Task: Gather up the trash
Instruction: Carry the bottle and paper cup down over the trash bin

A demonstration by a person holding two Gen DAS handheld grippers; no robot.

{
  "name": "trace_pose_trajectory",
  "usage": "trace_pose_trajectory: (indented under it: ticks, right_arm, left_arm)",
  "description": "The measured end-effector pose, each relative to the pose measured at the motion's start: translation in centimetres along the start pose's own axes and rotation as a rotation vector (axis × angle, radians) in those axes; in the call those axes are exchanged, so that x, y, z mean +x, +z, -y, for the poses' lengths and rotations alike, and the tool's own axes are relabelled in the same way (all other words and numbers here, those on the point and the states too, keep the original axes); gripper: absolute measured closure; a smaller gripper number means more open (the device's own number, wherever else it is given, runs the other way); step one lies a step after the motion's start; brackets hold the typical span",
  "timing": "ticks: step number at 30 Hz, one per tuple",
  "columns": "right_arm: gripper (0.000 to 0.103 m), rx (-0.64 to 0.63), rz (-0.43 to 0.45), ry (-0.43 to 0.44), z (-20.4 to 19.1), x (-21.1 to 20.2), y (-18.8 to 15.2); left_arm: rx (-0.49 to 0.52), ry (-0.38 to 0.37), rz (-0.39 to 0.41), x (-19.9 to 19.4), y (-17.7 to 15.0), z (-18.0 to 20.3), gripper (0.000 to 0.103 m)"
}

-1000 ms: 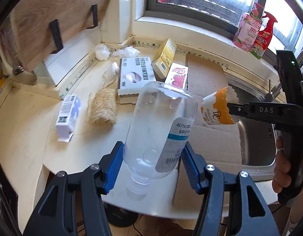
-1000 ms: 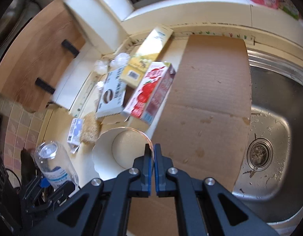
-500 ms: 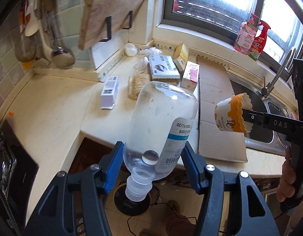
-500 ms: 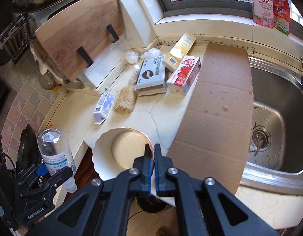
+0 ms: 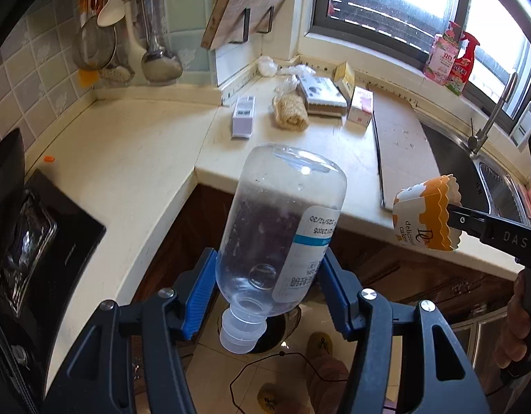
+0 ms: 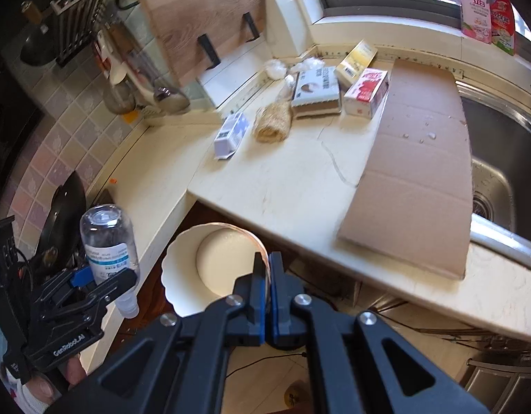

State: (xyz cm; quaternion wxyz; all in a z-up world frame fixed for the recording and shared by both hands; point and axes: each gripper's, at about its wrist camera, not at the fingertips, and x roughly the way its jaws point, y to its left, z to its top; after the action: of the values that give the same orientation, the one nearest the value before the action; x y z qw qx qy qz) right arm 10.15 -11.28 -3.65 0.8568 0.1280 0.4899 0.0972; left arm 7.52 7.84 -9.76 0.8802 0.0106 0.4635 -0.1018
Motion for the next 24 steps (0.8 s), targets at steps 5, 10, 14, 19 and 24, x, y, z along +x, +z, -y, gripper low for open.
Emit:
trace_pose_trajectory:
  ticks: [5,10,14,19,24]
  right_arm:
    - [0.101,-0.002,-0.063,-0.012,-0.9,1.9,-3.7]
    - [0.101,0.026,-0.155,-0.024,-0.5,5.2,-7.2]
    - [0.101,0.031,-0.229,-0.034,-0.2,8.2,-9.9]
    - [0.101,0.018,-0.309,-0.046,1.2,14.2,-14.1]
    - [0.101,0.023,-0.375,-0.053,4.1,22.9,-19.1]
  left_arm:
    - [-0.002,-0.014,-0.061,2.0,-3.7,-0.6,0.046]
    - [-0.01,-0.031,-0.136,5.0,-7.5,-1.0,0.046]
    - [-0.017,-0.027,-0.202,8.2,-10.3,-1.3,0.046]
    - [-0.063,-0.032,-0.263,13.8,-14.6,-2.4,0.046]
    - [-0.107,-0.011,-0.331,21.9,-20.8,-3.5,0.046]
